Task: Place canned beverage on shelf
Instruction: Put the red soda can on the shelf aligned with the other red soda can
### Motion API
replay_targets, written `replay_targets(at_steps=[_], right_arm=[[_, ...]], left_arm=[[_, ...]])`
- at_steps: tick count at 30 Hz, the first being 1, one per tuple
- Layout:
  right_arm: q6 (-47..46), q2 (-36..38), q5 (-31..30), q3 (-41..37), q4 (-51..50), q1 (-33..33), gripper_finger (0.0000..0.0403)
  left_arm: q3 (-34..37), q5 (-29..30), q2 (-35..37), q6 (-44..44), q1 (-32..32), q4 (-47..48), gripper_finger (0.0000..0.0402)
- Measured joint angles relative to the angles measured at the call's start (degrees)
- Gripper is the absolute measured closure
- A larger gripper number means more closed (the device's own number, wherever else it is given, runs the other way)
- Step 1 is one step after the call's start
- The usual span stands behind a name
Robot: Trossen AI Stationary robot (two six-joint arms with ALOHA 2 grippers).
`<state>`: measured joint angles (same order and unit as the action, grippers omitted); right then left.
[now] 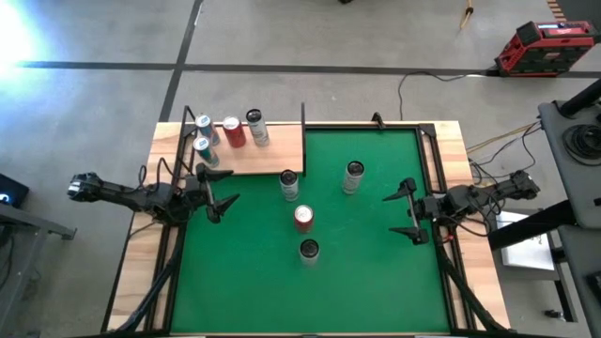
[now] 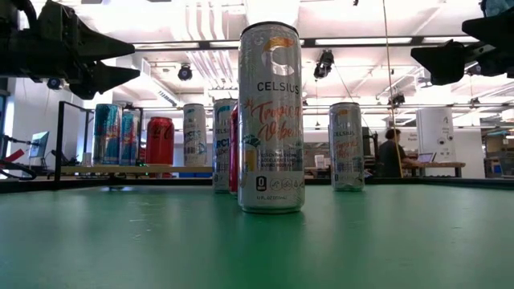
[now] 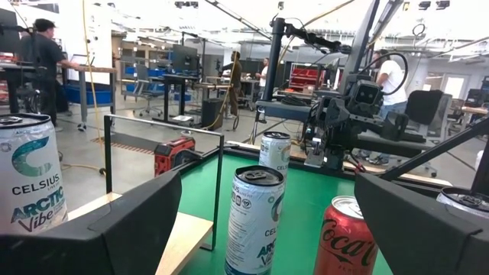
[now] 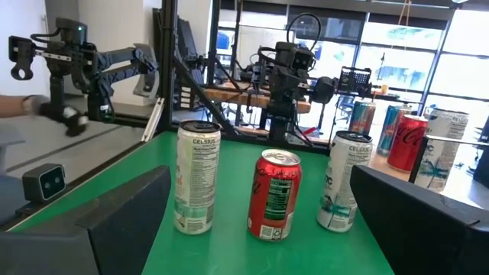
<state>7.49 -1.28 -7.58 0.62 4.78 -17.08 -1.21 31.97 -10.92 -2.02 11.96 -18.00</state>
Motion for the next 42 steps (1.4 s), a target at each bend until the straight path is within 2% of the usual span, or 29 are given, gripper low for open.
replay_targets(at_steps=[22, 28, 32, 34, 37, 42], right_arm=[[0.02, -0.02, 0.01, -0.02, -0.02, 0.0, 0.0007], [0.0, -0.02, -0.01, -0.04, 0.0, 0.0, 0.0007], [0.01, -0.01, -0.01, -0.04, -0.01, 0.0, 0.0007], [0.0, -0.02, -0.01, -0.04, -0.01, 0.0, 0.0007], [0.02, -0.02, -0.01, -0.04, 0.0, 0.0, 0.0007], [0.0, 0.0, -0.01, -0.04, 0.0, 0.0, 0.0007]], left_arm=[[0.0, 0.0, 0.11, -0.16, -0.01, -0.05, 0.0027], [0.0, 0.59, -0.1, -9.52, -0.02, 1.01, 0.0027], [-0.55, -0.08, -0.44, -9.31, 0.08, 0.64, 0.0027], [-2.61, -0.31, -1.38, -11.62, 0.27, 2.12, 0.0027], [-8.75, 0.54, -4.49, -16.39, 0.31, 10.32, 0.0027], [-22.74, 2.15, -15.87, -28.27, 0.31, 28.36, 0.0027]])
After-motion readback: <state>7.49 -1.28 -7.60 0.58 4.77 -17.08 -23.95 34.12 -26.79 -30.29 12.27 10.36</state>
